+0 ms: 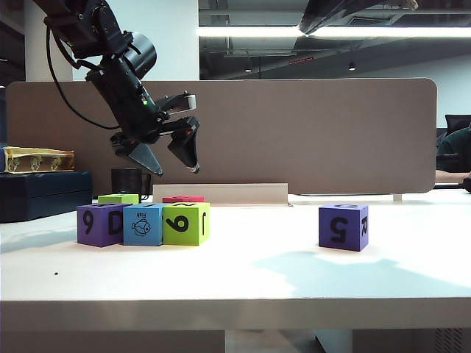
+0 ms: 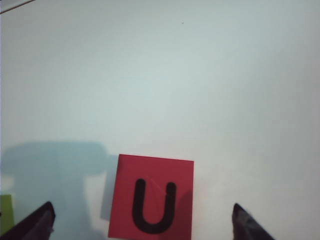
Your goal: Select the appropriate blocks from the scattered letter blocks on the table and arrange them in a row to spell out "TURING".
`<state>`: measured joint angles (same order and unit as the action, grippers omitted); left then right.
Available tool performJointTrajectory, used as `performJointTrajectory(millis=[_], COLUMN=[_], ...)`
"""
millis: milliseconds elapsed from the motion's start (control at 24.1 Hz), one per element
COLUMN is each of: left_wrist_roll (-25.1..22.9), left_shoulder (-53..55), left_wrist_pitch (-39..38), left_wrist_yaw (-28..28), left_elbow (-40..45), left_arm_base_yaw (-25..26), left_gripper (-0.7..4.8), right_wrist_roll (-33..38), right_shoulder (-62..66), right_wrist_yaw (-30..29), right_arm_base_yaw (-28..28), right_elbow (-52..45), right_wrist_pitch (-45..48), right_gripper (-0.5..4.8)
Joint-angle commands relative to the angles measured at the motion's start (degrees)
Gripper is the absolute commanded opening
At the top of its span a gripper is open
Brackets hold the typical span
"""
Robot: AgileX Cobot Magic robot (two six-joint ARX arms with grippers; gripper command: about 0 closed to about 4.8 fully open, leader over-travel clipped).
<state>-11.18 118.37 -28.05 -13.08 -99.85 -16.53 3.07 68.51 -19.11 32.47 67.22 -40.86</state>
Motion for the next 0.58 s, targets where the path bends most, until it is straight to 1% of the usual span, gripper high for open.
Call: performJointTrajectory(millis=[41, 249, 580], left_wrist_roll=[-0.83, -0.83, -0.81], left_shoulder=[-0.07, 0.48, 4.33], left_wrist_pitch=[0.31, 0.70, 0.02], left_wrist_yaw=[0.37, 0.22, 0.24], left_elbow=[-0.15, -0.13, -0.07], left_arm_base_yaw=[-0.11, -0.31, -0.35], left_gripper=[4.79, 4.79, 4.79], right_wrist_roll=[-0.11, -0.09, -0.09], right_shoulder=[-0.02, -0.02, -0.02], right_wrist_yaw=[-0.07, -0.09, -0.09], right_arm_base_yaw=[0.11, 0.11, 0.11], right_elbow=[0.24, 0.26, 0.24], right_wrist_pitch=[0.39, 0.33, -1.18], right_gripper=[-0.01, -0.01, -0.01])
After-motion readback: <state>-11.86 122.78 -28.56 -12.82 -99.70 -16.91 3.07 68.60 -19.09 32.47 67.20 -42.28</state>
